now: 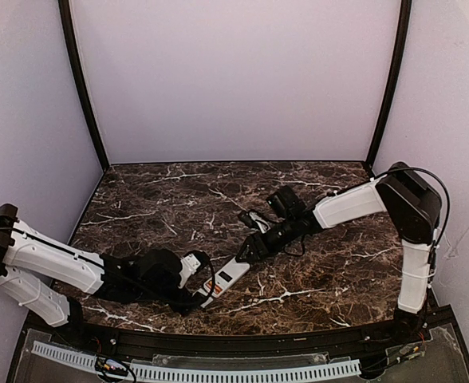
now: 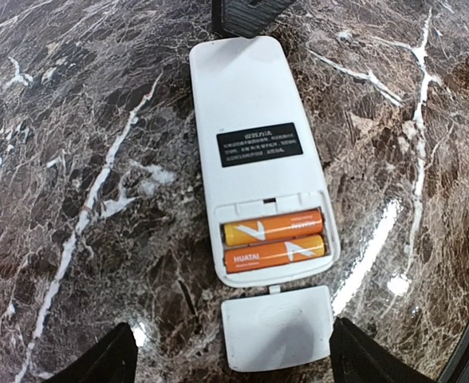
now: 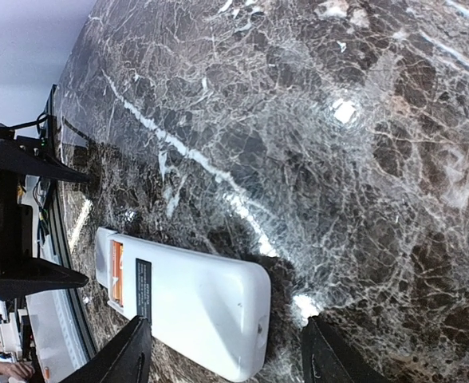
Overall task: Load the batteries into the remote control
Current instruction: Adjust the remote control at the center of the board, then pick up the battery cover from the center of the board.
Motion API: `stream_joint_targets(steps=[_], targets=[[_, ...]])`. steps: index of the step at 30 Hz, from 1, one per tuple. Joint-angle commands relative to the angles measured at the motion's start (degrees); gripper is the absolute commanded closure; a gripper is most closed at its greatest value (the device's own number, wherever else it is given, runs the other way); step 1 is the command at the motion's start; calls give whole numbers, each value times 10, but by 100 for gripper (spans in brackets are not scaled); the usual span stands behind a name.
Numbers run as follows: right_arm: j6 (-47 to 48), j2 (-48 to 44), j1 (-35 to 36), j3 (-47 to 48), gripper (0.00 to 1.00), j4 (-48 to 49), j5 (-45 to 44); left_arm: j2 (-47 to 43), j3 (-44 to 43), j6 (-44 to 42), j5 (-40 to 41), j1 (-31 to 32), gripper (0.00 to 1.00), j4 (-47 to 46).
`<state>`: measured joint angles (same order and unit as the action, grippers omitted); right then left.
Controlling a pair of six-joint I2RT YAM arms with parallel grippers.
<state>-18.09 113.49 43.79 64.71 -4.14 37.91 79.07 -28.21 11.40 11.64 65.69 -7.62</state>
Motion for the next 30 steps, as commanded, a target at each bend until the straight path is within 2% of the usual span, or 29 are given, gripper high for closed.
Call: stream_joint_targets(steps=[1, 14, 21, 25, 30], targets=[[10, 19, 2, 13, 38, -5, 3, 10, 5, 25, 26, 18, 17, -3], [6, 14, 11, 0, 41, -4, 3, 29, -3, 20, 26, 40, 20, 23], [2, 6, 16, -8, 45, -3, 1, 60, -17, 25, 17, 41, 25, 37], [-2, 1, 20, -16, 47, -3, 2, 66, -21, 21, 19, 42, 33, 39], [-6, 1, 22, -21, 48, 3, 5, 48, -23, 9, 26, 41, 49, 58]])
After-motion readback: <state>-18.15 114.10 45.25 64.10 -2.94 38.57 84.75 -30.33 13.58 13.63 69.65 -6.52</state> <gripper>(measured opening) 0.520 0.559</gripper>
